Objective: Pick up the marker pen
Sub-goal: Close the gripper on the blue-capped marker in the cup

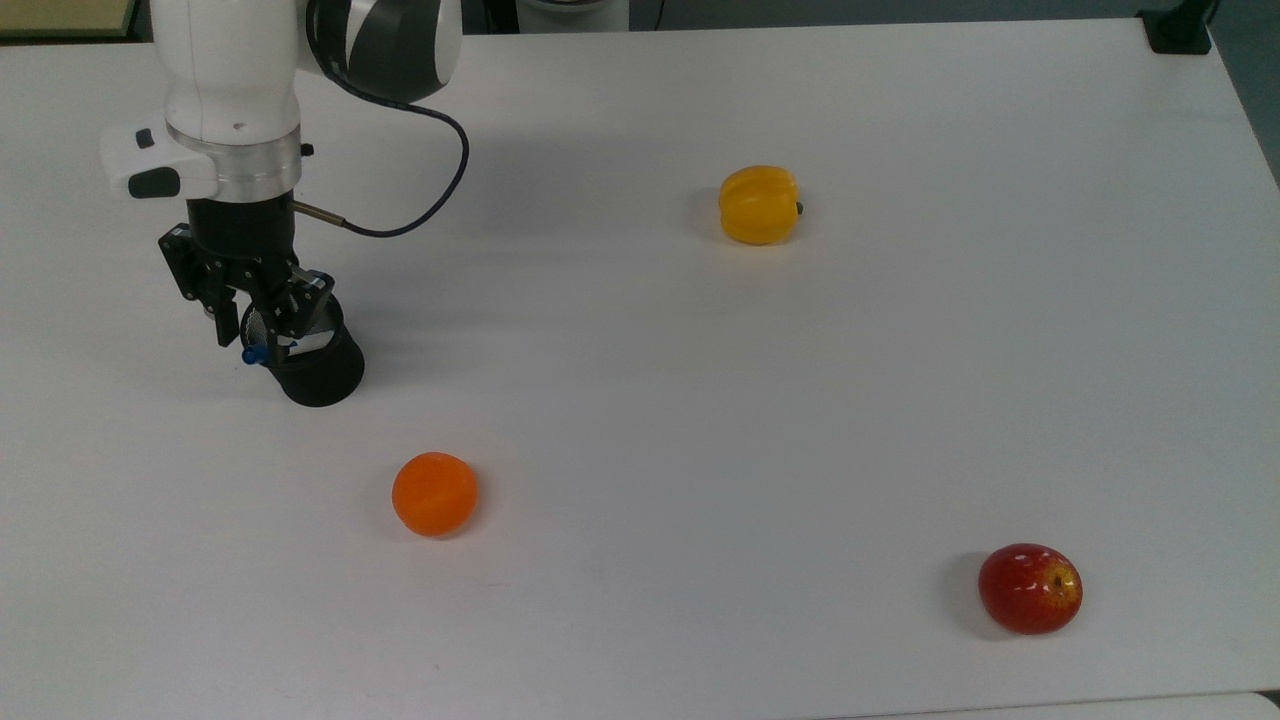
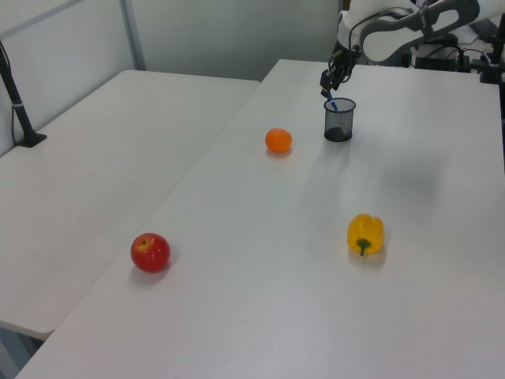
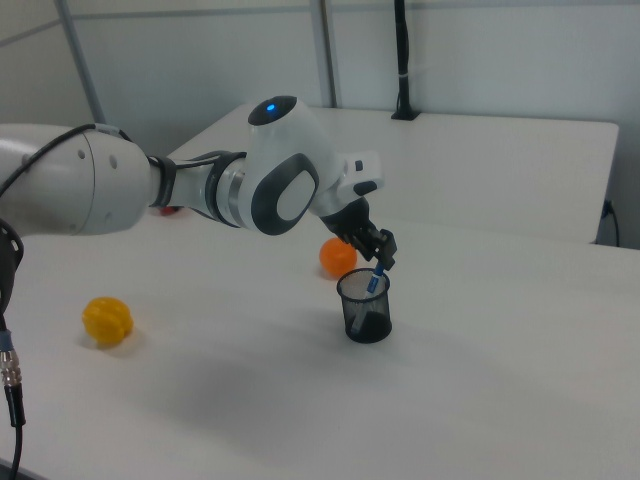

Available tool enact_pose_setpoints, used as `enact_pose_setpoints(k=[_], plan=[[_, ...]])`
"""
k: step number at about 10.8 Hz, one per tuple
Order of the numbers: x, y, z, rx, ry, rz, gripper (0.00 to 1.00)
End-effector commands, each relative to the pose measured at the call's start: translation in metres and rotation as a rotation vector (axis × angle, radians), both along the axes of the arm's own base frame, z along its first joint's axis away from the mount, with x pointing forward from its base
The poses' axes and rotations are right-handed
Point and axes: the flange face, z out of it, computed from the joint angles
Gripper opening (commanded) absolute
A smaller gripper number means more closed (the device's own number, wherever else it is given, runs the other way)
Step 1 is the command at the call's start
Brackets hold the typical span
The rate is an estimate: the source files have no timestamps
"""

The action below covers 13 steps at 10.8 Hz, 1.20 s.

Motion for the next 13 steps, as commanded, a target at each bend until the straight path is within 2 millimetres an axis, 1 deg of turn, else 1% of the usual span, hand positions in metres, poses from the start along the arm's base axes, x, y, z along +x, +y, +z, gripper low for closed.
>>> enact_pose_setpoints(k=[1, 2, 3, 4, 6, 7, 9, 11, 13], plan=[[0.004, 0.000, -0.013, -0.008, -0.008, -0.006, 0.46], [0.005, 0.000, -0.013, -0.010, -0.017, -0.004, 0.45], [0.006, 0.001, -0.009, -0.012, -0.041, 0.000, 0.41], [0.006, 0.000, -0.009, -0.012, -0.043, -0.001, 0.37], [0.006, 0.000, -0.008, -0.011, -0.045, -0.002, 0.21], [0.006, 0.000, -0.007, -0.011, -0.046, -0.002, 0.17], [0.005, -0.001, -0.003, -0.009, -0.051, -0.006, 0.15], [0.003, -0.004, 0.008, -0.008, -0.066, -0.013, 0.15], [-0.002, -0.005, 0.039, -0.014, -0.108, -0.014, 0.15]])
